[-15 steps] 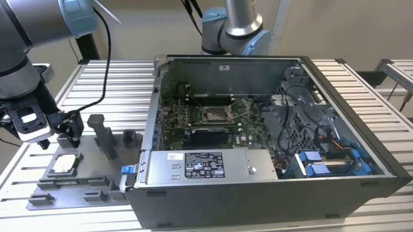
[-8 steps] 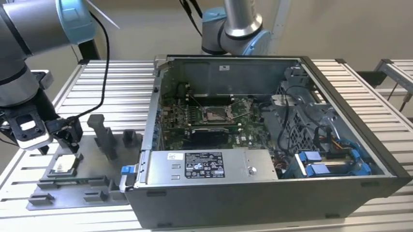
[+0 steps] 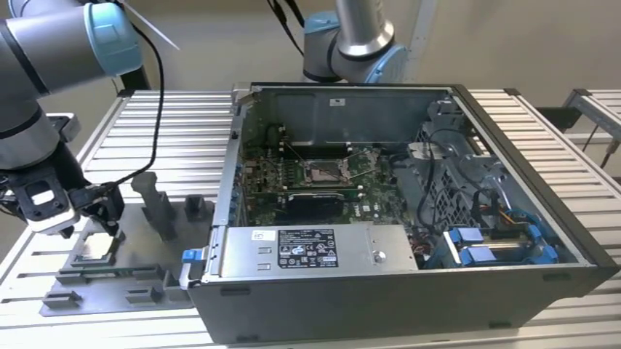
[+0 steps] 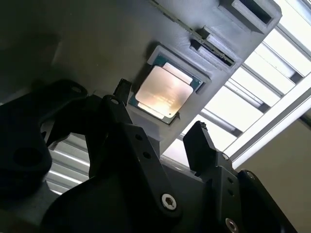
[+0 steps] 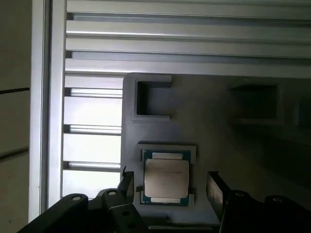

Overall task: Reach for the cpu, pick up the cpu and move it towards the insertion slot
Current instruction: 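Pick up the cpu and move it towards the insertion slot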

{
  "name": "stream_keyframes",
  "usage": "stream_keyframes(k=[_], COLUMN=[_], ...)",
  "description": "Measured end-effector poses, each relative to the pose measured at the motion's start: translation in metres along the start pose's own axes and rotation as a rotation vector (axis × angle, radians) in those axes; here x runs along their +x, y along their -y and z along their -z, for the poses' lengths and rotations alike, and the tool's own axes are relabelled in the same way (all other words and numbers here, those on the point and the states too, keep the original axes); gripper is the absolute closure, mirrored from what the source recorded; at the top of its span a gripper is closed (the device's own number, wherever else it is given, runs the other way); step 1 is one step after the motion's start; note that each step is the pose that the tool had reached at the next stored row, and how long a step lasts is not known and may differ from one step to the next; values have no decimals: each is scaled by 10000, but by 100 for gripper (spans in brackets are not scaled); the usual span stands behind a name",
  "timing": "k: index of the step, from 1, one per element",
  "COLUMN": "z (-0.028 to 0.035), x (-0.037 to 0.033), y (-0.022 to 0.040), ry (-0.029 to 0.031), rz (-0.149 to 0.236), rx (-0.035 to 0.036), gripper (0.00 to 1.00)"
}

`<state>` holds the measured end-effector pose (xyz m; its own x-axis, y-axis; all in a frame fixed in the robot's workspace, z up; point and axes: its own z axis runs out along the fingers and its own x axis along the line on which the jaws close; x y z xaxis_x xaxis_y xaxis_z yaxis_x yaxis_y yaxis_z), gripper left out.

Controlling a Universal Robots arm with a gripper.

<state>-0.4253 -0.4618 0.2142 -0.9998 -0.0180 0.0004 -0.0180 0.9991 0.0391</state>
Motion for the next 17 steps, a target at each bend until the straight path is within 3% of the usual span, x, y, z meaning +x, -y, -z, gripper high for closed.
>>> stream_keyframes(k=[8, 17], z=[-119, -222], x=[20, 29], y=[58, 66], ry=[0, -1], rz=[0, 0], rx=[0, 0], gripper=[0, 0])
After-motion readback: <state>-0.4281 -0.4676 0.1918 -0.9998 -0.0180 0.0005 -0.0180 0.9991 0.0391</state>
